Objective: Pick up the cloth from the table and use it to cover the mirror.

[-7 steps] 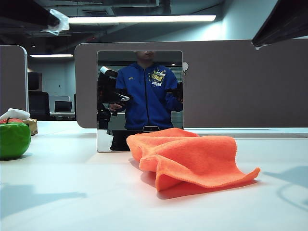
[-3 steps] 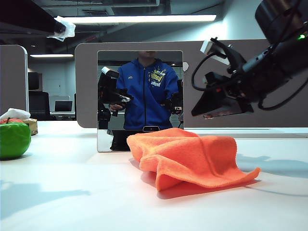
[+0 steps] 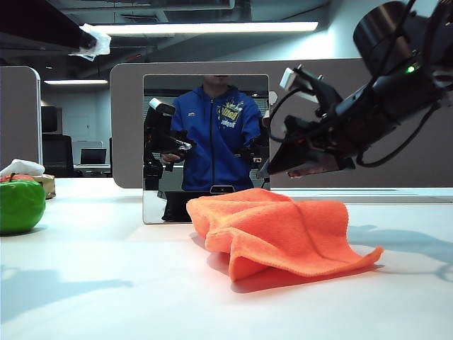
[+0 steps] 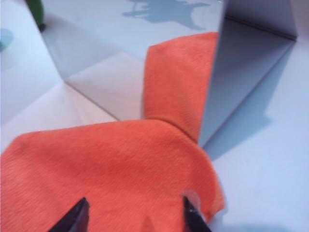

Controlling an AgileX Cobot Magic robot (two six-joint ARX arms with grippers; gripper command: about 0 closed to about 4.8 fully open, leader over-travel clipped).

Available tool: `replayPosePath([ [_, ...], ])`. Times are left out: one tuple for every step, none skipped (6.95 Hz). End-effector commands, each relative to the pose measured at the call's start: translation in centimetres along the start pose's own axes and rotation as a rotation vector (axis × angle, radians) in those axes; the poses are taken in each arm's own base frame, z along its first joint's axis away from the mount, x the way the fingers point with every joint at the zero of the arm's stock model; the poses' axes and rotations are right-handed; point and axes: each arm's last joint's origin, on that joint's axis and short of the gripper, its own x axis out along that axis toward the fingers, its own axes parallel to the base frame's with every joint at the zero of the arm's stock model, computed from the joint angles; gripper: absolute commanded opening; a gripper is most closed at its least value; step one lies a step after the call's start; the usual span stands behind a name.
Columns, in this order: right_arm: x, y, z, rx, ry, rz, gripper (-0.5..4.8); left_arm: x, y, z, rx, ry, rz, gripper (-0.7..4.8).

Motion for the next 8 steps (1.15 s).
replayPosePath([
  [1.8,-1.1,-0.2,-0.026,0.025,-0.101,2.44,0.0,0.0,0.1,0.002,0.0,-0.005,-0.06],
  [2.8,-1.5,-0.3,-0.021,0.039,-0.101,2.44,0.0,-0.1,-0.1,-0.009,0.018,-0.007,-0.06],
  [3.1,-1.7,-0.1,-0.024,0.027,-0.105,2.44,0.0,-0.1,-0.1,-0.01,0.018,-0.007,-0.06],
  [4.0,-2.1,-0.3,-0.018,0.044,-0.105,2.43,0.0,-0.1,-0.1,-0.01,0.018,-0.007,-0.06],
  [4.3,-2.2,-0.5,-0.016,0.051,-0.104,2.43,0.0,-0.1,-0.1,-0.01,0.018,-0.007,-0.05],
  [4.8,-2.3,-1.0,-0.006,0.067,-0.103,2.42,0.0,-0.1,-0.1,-0.01,0.018,-0.007,-0.06],
  [4.9,-2.3,-0.8,-0.013,0.046,-0.09,-0.06,0.0,-0.1,-0.1,-0.01,0.019,-0.006,-0.05],
  [4.9,-2.2,-0.8,-0.01,0.043,-0.062,-0.06,0.0,-0.1,-0.1,-0.009,0.019,-0.006,-0.06],
])
